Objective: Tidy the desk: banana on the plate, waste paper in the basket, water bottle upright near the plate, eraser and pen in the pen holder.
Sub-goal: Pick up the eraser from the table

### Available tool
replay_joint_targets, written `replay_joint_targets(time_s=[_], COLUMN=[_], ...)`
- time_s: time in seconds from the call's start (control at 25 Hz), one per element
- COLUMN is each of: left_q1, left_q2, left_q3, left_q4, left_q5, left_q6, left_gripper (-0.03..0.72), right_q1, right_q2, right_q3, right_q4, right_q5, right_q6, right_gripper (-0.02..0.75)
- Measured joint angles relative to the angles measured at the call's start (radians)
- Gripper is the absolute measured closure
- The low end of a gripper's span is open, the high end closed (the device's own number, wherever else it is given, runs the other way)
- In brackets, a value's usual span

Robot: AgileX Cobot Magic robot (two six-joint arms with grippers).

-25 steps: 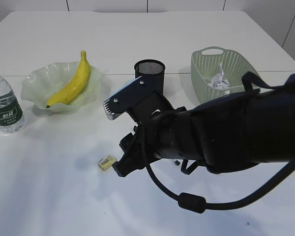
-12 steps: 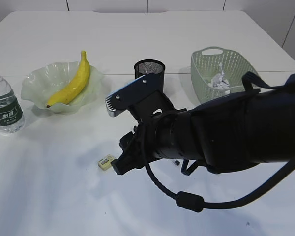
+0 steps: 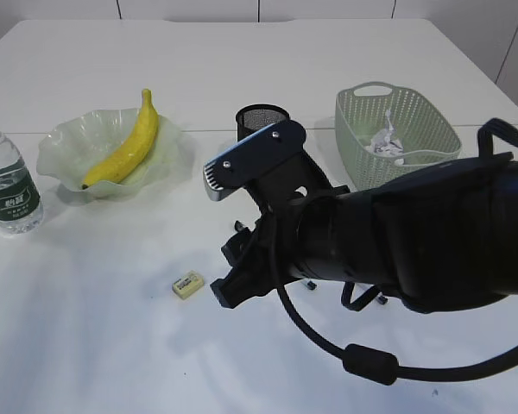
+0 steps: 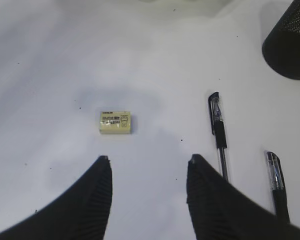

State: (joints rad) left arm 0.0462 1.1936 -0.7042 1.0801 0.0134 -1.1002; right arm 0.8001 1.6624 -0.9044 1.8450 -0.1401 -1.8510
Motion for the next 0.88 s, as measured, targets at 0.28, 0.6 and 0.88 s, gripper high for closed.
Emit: replay_joint_targets(time_s=[0.28, 0.6, 0.88], left_q1=[0.000, 0.000, 0.000], left_q2=[0.000, 0.000, 0.000], left_q3=[0.000, 0.000, 0.000], left_q4=[-0.013, -0.028, -0.038], left_q5=[0.001, 0.001, 0.002], left_q6=[0.000, 0.000, 0.000], left_gripper=[0.434, 0.434, 0.434], right_q1=[0.000, 0.000, 0.000], right_q2=[-0.056, -0.104, -0.085], right_q3=[0.039, 0.074, 0.078], right_q4=[0.000, 0.000, 0.000], right_q5=[-0.002, -0.013, 0.002], right_q6=[0.000, -0.005, -0.015], right_gripper=[0.366, 0.366, 0.366])
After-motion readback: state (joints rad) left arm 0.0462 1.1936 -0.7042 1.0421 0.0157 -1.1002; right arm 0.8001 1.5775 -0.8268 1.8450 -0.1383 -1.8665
